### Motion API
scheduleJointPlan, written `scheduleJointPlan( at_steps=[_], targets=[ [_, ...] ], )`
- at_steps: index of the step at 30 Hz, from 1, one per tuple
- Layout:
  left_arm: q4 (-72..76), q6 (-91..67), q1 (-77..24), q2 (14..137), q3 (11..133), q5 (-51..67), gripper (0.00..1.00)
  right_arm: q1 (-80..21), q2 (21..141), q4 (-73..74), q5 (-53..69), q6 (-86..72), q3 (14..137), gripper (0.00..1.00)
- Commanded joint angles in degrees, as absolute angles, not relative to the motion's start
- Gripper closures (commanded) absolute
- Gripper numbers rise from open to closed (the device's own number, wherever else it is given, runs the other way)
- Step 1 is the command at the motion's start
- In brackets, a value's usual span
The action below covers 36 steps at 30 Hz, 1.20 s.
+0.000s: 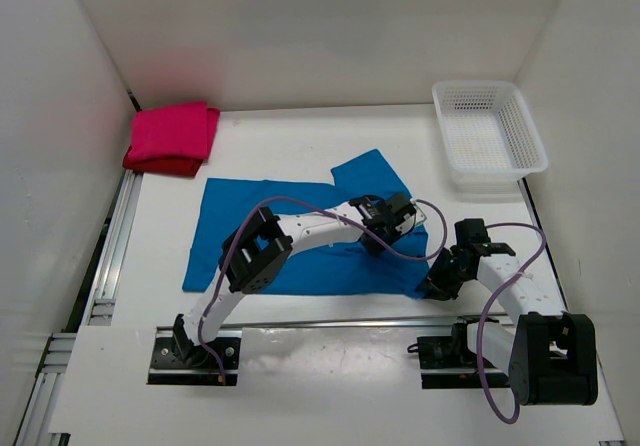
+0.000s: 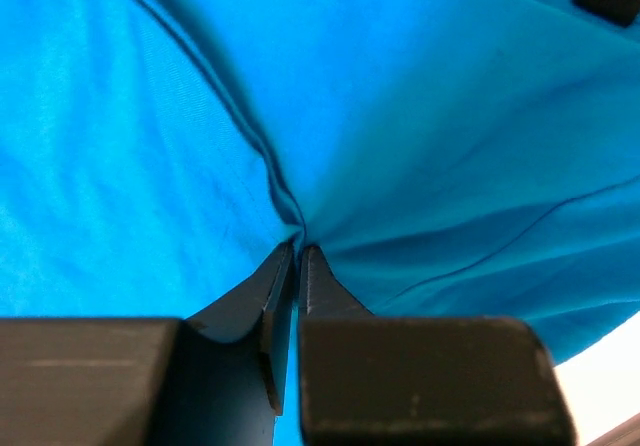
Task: Fold and stack the t-shirts
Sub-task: Fold the flattened tshirt in 1/3 of the way
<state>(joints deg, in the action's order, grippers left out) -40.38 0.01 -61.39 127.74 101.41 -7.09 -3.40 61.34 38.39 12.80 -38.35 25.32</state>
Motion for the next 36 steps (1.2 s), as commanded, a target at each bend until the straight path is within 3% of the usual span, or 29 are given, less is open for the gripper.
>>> scheduleJointPlan(
  at_steps=[1, 3, 7, 9, 11, 14, 15, 18, 25, 26, 27, 28, 30, 33, 36],
  targets=[
    [-41.04, 0.0, -58.28, 121.99, 101.87, -9.76, 0.82, -3.6, 62.31, 37.96, 7.56, -36.56, 23.12, 0.66],
    [-41.04, 0.0, -56.61, 121.38, 101.34, -9.76, 0.79, -3.6, 62.31, 37.97, 7.56, -36.56, 23.12, 0.68],
    [-41.57, 0.0, -55.37, 120.85, 100.81, -7.66, 0.72, -3.6, 62.31, 37.97, 7.03, -36.56, 23.64, 0.86],
    [-42.1, 0.0, -55.37, 120.85, 100.81, -7.12, 0.64, -3.6, 62.31, 37.97, 6.5, -36.56, 23.64, 0.92],
    [-42.1, 0.0, -55.37, 120.85, 100.81, -7.12, 0.63, -3.6, 62.31, 38.5, 6.5, -36.56, 23.64, 0.96],
    [-42.1, 0.0, -54.85, 122.25, 101.43, -8.78, 0.75, -3.6, 62.31, 39.02, 6.5, -36.56, 24.17, 0.96],
    [-42.1, 0.0, -54.84, 122.78, 102.3, -9.49, 0.85, -3.6, 62.31, 39.02, 6.5, -36.56, 24.17, 0.96],
    [-42.1, 0.0, -53.36, 124.89, 104.06, -13.79, 0.85, -3.6, 62.31, 40.16, 5.98, -37.09, 24.7, 0.96],
    [-42.62, 0.0, -50.98, 124.37, 104.24, -22.06, 0.63, -3.6, 59.77, 41.84, 1.15, -39.81, 25.75, 0.94],
    [-42.63, 0.0, -50.45, 123.67, 103.54, -22.06, 0.53, -3.6, 59.07, 42.36, 0.62, -40.34, 26.27, 0.91],
    [-42.63, 0.0, -50.45, 123.05, 103.54, -21.54, 0.31, -3.6, 59.06, 42.36, 0.62, -40.34, 26.28, 0.78],
    [-43.24, 0.0, -49.93, 122.35, 102.67, -21.53, 0.23, -3.6, 59.06, 42.36, 0.62, -40.34, 26.28, 0.75],
    [-43.76, 0.0, -49.31, 119.37, 101.35, -20.05, 0.16, -3.6, 59.06, 43.93, -0.43, -40.95, 27.94, 0.75],
    [-45.34, 0.0, -45.37, 113.83, 98.97, -19.52, 0.07, -3.6, 56.79, 45.26, -3.6, -42.71, 29.18, 0.89],
    [-51.92, 0.0, -37.11, 109.17, 97.13, -20.04, 0.07, -3.6, 55.64, 45.87, -3.6, -43.33, 29.18, 0.92]
  ],
)
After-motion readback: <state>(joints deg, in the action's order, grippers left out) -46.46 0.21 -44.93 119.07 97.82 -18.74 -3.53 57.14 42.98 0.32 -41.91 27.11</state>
